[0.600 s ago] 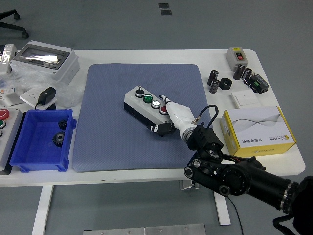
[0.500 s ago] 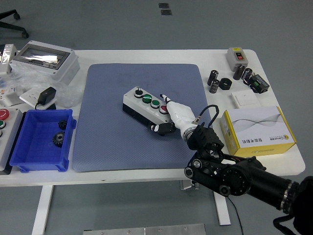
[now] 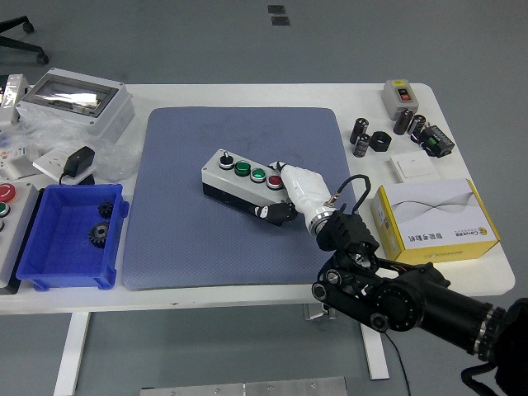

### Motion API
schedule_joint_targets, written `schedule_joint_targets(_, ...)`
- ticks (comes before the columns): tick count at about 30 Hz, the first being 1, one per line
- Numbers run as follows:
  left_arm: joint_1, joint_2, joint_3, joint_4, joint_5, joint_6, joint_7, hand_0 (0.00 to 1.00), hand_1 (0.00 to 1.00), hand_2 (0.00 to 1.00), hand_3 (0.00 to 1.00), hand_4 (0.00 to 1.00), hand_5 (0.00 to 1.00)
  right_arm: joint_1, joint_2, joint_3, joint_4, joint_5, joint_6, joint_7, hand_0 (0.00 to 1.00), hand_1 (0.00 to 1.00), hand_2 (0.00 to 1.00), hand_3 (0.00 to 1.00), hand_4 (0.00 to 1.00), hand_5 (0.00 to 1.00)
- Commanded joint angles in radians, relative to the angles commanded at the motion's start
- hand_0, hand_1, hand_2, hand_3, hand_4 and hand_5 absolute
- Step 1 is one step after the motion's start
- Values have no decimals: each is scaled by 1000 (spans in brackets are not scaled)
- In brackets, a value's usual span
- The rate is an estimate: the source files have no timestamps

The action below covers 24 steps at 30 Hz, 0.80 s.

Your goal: Pick up the button,place it on the desk,press the button,press the button

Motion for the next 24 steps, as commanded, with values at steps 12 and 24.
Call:
schedule_joint_targets(12, 2, 2, -7, 5, 9, 4, -22, 659, 535, 504, 601, 297, 2, -25, -44, 95, 46, 137, -6, 212, 84, 220, 313, 334, 62, 2)
schedule_joint_targets(24, -2, -1, -6, 7, 12, 11, -26, 657, 535, 504, 599, 292, 2, 12, -216, -5, 218, 126, 45, 541, 76, 212, 294, 296, 16, 2)
